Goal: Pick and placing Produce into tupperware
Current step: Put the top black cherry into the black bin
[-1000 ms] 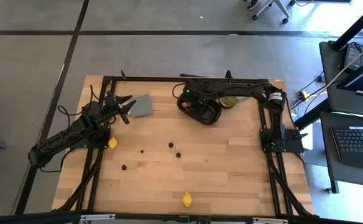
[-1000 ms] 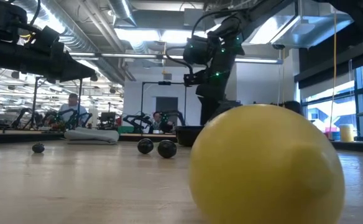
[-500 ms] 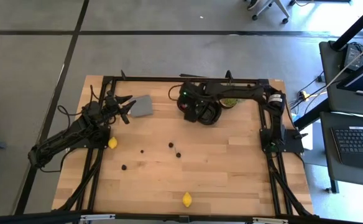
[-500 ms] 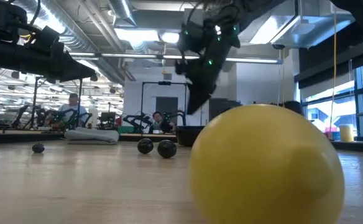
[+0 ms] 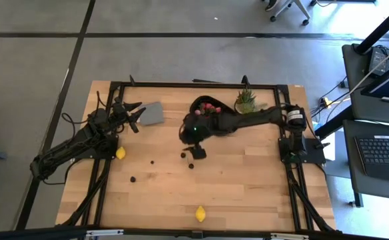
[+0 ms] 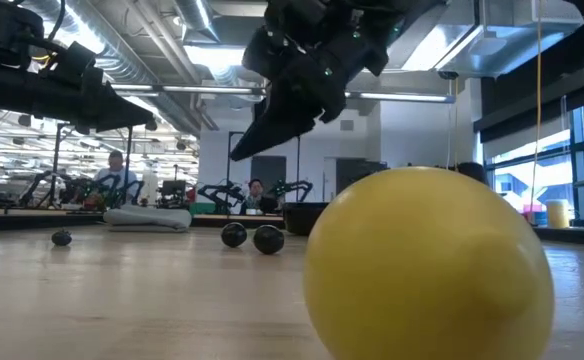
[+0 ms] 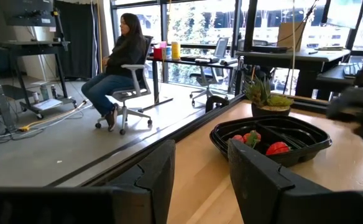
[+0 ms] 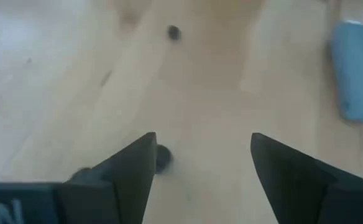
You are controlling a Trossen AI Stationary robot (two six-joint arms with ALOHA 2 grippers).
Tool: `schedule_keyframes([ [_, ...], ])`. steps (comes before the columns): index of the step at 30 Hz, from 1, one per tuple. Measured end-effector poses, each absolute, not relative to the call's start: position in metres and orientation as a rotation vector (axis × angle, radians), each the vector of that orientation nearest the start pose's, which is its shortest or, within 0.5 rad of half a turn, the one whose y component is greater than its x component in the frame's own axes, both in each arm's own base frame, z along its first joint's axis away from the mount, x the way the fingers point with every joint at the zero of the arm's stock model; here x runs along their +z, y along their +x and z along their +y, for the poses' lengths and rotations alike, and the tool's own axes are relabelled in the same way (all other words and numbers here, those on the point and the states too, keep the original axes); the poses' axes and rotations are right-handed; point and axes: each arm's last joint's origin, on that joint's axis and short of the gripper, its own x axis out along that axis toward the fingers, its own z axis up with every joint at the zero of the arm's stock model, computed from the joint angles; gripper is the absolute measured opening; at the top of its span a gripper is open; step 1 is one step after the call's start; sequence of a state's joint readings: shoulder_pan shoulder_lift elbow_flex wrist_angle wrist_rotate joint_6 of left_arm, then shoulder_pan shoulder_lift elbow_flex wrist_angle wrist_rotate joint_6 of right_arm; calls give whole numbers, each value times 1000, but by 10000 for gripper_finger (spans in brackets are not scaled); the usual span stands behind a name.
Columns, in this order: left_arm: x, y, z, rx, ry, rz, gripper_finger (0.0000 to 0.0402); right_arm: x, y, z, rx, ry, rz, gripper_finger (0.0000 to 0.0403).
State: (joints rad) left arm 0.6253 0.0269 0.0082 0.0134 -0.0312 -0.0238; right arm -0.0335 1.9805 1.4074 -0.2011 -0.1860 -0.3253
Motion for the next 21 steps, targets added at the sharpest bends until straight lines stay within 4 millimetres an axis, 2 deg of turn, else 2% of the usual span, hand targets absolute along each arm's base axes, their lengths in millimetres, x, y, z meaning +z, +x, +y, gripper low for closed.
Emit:
schedule_keyframes([
  [6, 166, 80, 59, 657, -25, -3, 140, 184, 431, 10, 299, -262, 632, 261],
  [21, 166, 80, 59, 656, -25, -3, 140, 159, 425, 12, 291, -262, 554, 216],
])
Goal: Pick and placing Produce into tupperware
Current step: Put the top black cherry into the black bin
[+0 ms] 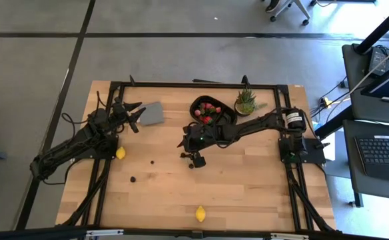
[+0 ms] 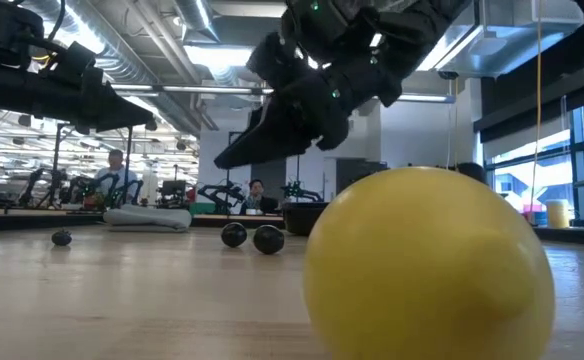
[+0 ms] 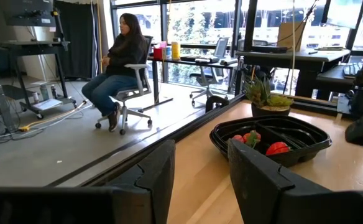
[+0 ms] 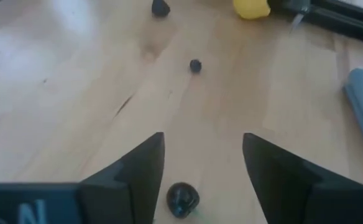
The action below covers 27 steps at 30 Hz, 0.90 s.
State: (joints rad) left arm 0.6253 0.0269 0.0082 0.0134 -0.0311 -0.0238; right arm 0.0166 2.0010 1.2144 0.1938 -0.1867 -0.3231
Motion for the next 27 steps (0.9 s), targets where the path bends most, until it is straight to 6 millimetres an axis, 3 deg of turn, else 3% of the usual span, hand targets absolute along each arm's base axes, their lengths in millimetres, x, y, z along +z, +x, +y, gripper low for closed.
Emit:
schedule_keyframes([
  [20, 165, 80, 59, 657, -25, -2, 140, 98, 432, 9, 269, -262, 672, 215],
  [27, 165, 80, 59, 657, -25, -2, 140, 95, 432, 4, 265, -246, 676, 191],
])
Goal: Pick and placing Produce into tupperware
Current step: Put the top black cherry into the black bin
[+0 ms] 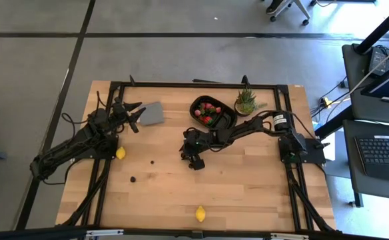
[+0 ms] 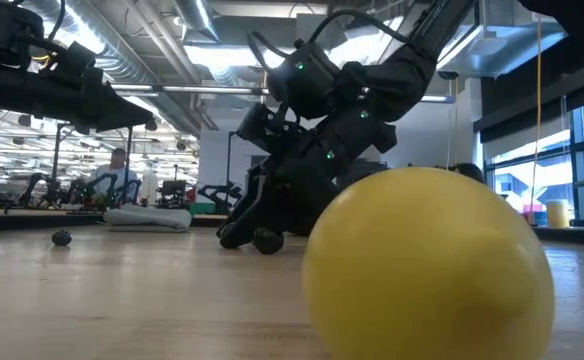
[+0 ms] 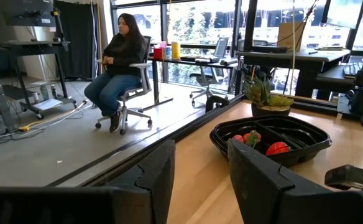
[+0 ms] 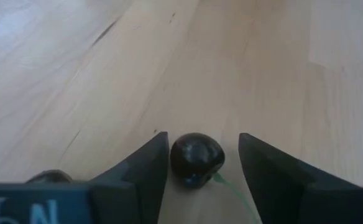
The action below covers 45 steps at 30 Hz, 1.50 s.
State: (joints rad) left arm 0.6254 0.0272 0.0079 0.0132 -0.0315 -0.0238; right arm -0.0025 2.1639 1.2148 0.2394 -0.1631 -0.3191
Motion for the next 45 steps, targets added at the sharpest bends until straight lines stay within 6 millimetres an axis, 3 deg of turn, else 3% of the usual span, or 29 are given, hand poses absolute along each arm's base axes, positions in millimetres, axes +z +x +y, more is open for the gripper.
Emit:
schedule_keyframes([
  [8, 165, 80, 59, 657, -24, -2, 140, 95, 432, 2, 257, -247, 683, 115],
  [15, 165, 80, 59, 657, -25, -2, 140, 101, 431, -2, 218, -229, 691, 116],
  [23, 165, 80, 59, 657, -24, -2, 140, 160, 416, -36, -15, -179, 691, 122],
  [28, 165, 80, 58, 646, -63, -14, 140, 200, 393, -78, -163, -42, 689, 119],
  [31, 165, 82, 57, 575, -78, -13, 140, 210, 377, -105, -263, 69, 717, 125],
  [38, 164, 89, 50, 355, -111, 4, 140, 198, 361, -153, -416, 225, 757, 121],
  [45, 164, 94, 40, 195, -229, 8, 140, 177, 356, -165, -419, 294, 834, 131],
])
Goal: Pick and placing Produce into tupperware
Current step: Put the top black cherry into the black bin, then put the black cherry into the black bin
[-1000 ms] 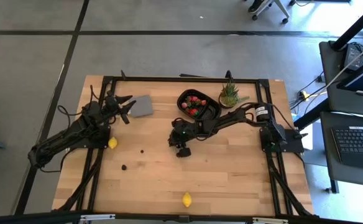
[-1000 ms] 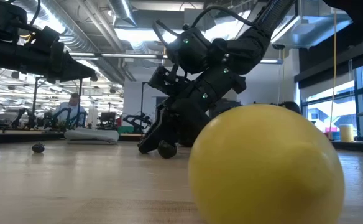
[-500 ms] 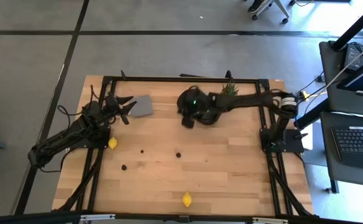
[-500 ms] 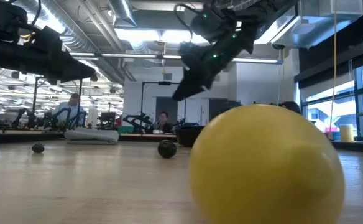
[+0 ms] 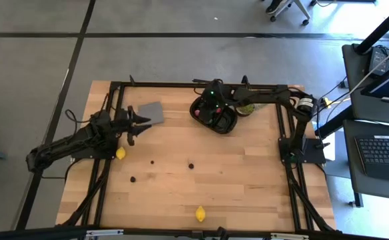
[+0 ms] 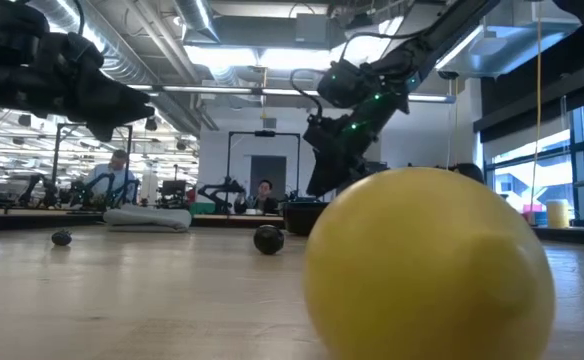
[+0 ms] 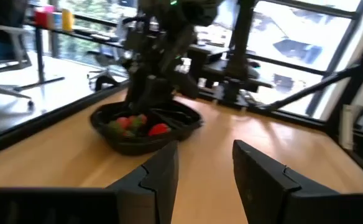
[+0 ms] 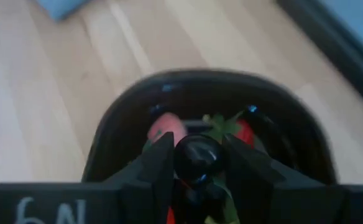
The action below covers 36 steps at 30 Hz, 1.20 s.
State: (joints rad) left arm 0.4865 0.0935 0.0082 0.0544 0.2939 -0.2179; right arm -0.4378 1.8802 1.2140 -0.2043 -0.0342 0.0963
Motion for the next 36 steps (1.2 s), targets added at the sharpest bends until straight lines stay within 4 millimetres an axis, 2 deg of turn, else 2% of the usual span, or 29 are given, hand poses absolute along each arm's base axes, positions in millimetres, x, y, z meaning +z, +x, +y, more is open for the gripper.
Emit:
schedule_keyframes([
  [5, 164, 97, 32, 107, -206, 18, 140, 176, 357, -163, -374, 225, 853, 133],
  [12, 164, 100, 20, -18, -190, 31, 140, 176, 358, -160, -367, 218, 853, 142],
  [20, 164, 102, 6, -131, -92, 36, 140, 176, 358, -160, -366, 215, 854, 216],
  [26, 164, 103, 5, -79, -35, 29, 140, 177, 360, -158, -347, 223, 842, 265],
  [30, 164, 103, 5, -62, -35, 28, 140, 185, 365, -143, -176, 202, 814, 274],
  [33, 164, 103, 5, -61, -35, 29, 140, 189, 371, -122, 17, 176, 783, 274],
  [36, 164, 103, 5, -61, -35, 32, 140, 192, 380, -97, 140, 142, 749, 272],
])
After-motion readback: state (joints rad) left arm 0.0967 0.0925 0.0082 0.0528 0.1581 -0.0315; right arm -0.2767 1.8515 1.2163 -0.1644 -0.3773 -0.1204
